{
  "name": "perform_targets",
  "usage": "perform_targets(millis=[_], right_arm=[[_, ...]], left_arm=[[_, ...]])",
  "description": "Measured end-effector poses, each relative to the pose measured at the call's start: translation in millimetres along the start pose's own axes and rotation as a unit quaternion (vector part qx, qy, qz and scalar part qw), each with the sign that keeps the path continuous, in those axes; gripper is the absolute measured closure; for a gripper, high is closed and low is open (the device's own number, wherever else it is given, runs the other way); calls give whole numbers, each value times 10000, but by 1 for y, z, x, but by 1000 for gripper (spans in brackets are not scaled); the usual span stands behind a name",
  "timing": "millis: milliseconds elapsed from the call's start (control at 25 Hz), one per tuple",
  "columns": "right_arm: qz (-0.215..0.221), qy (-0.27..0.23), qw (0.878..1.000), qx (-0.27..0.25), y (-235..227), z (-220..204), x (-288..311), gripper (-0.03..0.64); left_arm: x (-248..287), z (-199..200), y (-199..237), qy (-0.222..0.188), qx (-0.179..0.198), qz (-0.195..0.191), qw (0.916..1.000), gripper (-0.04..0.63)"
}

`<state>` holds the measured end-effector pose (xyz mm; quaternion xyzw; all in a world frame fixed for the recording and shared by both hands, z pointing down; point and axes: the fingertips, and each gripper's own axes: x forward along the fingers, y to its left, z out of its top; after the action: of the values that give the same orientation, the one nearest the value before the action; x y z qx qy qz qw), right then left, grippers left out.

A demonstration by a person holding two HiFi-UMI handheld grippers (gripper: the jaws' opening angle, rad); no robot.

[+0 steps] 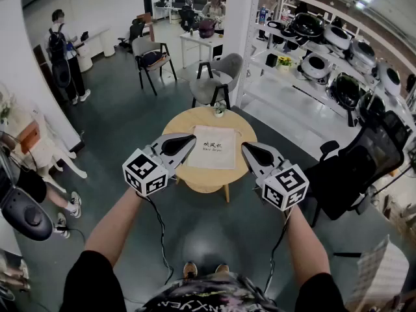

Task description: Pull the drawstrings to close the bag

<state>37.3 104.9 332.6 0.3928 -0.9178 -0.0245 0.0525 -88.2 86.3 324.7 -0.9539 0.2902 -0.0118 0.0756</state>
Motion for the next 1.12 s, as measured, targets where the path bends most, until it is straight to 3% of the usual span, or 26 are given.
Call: perform_targets(millis=[1120], right_arm=[[-155, -10, 9998, -106, 4, -6, -3, 614]], left_arm=[[-5, -10, 5, 173, 113, 170, 9996, 583]])
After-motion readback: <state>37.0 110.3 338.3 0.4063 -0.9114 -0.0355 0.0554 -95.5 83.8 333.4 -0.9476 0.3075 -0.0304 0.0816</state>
